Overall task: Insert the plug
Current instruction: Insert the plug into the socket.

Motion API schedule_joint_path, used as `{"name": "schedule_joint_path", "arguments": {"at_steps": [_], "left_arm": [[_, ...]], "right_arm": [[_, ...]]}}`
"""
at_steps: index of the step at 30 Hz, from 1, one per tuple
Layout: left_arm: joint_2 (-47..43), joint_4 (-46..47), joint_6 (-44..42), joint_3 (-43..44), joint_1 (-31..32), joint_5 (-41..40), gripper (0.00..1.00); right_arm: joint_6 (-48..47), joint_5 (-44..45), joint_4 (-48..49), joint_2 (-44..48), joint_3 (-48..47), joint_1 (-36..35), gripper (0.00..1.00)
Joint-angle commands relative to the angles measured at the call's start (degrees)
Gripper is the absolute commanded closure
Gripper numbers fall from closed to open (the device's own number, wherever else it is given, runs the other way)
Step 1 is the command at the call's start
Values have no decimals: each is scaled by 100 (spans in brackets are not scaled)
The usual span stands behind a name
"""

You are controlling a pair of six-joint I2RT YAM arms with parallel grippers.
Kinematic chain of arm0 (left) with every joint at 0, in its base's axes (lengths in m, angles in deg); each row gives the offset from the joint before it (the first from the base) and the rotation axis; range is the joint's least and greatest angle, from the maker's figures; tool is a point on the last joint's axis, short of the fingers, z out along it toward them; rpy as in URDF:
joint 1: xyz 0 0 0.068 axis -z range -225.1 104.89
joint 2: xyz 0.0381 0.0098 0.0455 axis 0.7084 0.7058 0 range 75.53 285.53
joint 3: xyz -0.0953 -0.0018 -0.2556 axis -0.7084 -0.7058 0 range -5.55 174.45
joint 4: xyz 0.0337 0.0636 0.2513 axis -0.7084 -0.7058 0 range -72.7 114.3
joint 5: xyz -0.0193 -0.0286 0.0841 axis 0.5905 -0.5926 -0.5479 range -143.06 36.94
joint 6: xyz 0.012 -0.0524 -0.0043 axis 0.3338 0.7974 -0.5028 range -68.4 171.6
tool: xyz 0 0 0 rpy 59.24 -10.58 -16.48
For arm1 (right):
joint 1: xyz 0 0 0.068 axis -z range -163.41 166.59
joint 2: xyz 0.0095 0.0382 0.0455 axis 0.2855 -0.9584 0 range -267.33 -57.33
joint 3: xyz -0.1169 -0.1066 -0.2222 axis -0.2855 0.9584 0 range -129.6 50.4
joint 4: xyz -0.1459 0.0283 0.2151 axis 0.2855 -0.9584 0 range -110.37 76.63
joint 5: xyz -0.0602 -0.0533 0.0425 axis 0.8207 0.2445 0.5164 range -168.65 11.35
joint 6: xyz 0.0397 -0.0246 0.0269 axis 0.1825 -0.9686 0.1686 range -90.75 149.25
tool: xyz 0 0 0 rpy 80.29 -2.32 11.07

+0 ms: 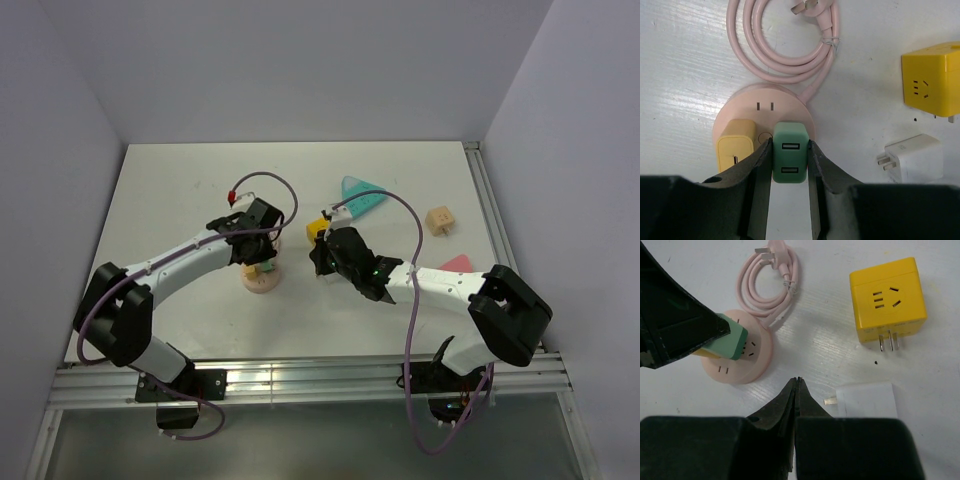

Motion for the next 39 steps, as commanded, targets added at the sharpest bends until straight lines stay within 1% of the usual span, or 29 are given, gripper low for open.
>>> {"name": "schedule_joint_path", "arguments": {"at_steps": [1,8,13,18,22,24,26,32,39], "left_arm": [[258,-229,169,215,226,-165,100],[469,-274,231,346,359,-279,100],[653,-791,336,698,534,-657,100],[777,-951,459,848,684,-772,100],[777,-960,608,769,763,-816,100],[742,-819,653,611,824,-746,100],[706,-661,635,462,825,-693,100],[750,-634,705,313,825,-719,100],[364,-274,767,-127,833,-658,100]], "right_arm": [[-16,-32,263,208,75,38,100],[-7,-50,280,217,84,30,100],[2,-32,315,252,119,39,100],[11,-32,324,243,128,39,100],[37,-32,342,243,145,39,100],[37,-32,333,243,137,47,100],[37,-59,333,234,128,39,100],[37,-24,324,234,145,47,100],[46,-102,412,251,181,47,100]]}}
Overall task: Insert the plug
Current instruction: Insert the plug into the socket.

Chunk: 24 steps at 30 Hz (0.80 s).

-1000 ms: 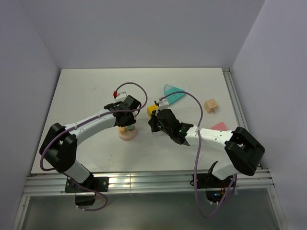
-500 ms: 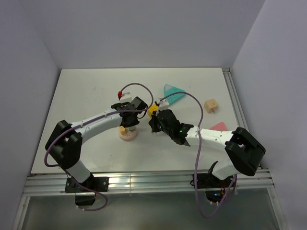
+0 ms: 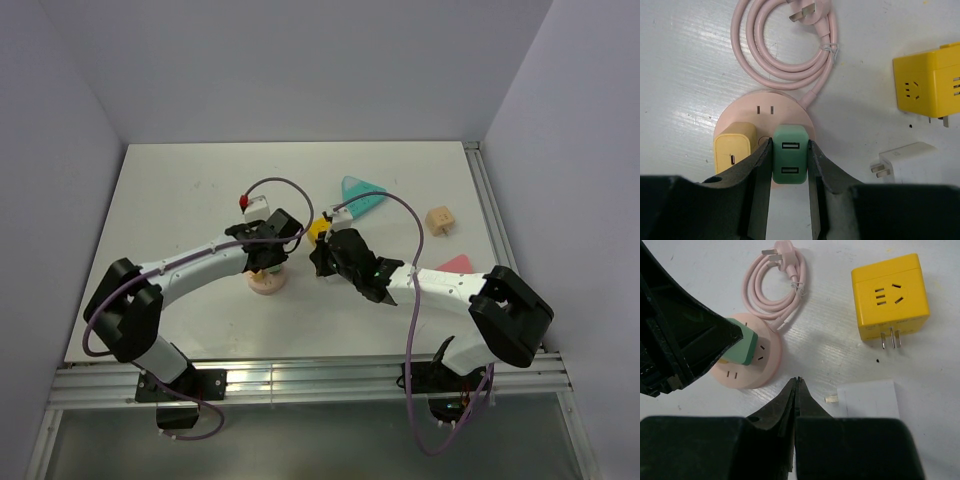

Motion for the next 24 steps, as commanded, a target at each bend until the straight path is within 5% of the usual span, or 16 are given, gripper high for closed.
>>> {"name": "schedule_joint_path", "arguments": {"at_steps": [1,24], "left_arm": [[-27,-119,166,-355,73,363,100],[420,-619,394,-21,468,3,100]], "right_arm": [[37,-63,357,217,119,47,100],[64,-222,604,261,260,47,100]]}}
